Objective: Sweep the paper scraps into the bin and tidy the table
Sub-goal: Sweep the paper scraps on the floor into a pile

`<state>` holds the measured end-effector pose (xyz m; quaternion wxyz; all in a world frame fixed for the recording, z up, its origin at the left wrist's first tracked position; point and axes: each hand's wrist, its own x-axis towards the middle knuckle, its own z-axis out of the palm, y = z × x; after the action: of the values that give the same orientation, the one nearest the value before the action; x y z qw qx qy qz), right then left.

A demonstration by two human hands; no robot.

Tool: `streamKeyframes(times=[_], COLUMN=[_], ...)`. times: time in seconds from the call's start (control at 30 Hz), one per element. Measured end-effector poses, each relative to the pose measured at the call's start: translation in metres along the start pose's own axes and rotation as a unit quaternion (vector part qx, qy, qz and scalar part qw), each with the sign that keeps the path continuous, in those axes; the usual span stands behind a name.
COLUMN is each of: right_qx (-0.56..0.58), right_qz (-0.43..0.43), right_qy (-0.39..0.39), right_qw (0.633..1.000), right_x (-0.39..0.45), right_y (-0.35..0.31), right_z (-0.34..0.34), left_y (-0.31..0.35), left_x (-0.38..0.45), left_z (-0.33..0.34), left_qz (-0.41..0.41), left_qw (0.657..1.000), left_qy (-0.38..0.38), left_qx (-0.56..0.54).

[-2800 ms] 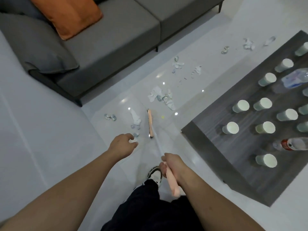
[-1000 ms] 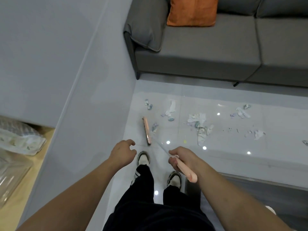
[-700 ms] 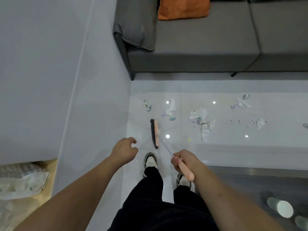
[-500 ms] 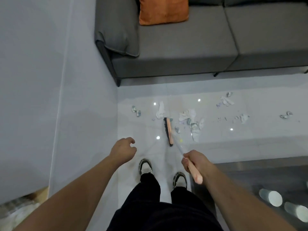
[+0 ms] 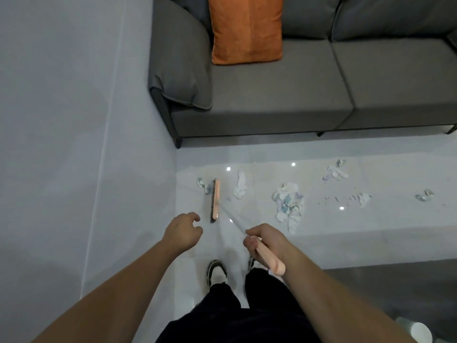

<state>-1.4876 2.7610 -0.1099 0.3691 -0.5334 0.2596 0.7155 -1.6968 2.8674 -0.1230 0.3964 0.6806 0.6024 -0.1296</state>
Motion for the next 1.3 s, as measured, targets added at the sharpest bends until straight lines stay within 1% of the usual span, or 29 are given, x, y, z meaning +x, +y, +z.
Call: streamKeyframes(times=[0.1,0.2,0.3,0.37,0.47,0.57,0.73,0.83,0.93,1.0,1.07,1.2,1.3], right_qx=[-0.013,-0.016,-0.025,-0.026,0.001,0.021,0.044,0.044,0.069,0.075,0.086,0.131,0.16], right_qz=[0.032,0.037,0.025,0.021,0.017,-0.012,-0.078,-0.113,-0.134,-0.141,-0.138,-0.114,-0.08], right_qy=[-0.048,-0.069,-0.053,-0.03,-0.006,0.029,0.125,0.169,0.178,0.171,0.142,0.021,-0.033], right_qw=[0.998,0.997,0.998,0.999,1.0,0.999,0.988,0.978,0.972,0.972,0.976,0.985,0.983], right_x=[0.027,0.057,0.078,0.079,0.062,0.037,-0.004,-0.018,-0.026,-0.028,-0.027,-0.006,0.022], right_y=[-0.014,-0.032,-0.058,-0.08,-0.11,-0.134,-0.166,-0.182,-0.194,-0.202,-0.209,-0.228,-0.245], right_z=[0.031,0.051,0.048,0.03,-0.015,-0.064,-0.133,-0.153,-0.144,-0.133,-0.121,-0.091,-0.064], left_y=[-0.01,-0.016,-0.007,0.011,0.059,0.123,0.215,0.256,0.281,0.291,0.299,0.306,0.31], left_x=[0.001,0.004,0.016,0.029,0.061,0.092,0.116,0.124,0.136,0.145,0.155,0.175,0.2], left_z=[-0.011,-0.019,-0.026,-0.03,-0.032,-0.025,-0.002,0.002,-0.003,-0.01,-0.018,-0.041,-0.064], left_qz=[-0.024,-0.048,-0.072,-0.068,-0.029,0.019,0.116,0.154,0.167,0.169,0.171,0.17,0.185], left_qw=[0.999,0.998,0.995,0.994,0.994,0.993,0.98,0.971,0.964,0.961,0.957,0.951,0.938], left_qy=[0.021,0.03,0.037,0.03,0.011,-0.006,-0.041,-0.049,-0.049,-0.047,-0.042,-0.04,-0.048], left_qx=[0.006,0.03,0.057,0.077,0.101,0.115,0.156,0.179,0.203,0.214,0.229,0.256,0.289])
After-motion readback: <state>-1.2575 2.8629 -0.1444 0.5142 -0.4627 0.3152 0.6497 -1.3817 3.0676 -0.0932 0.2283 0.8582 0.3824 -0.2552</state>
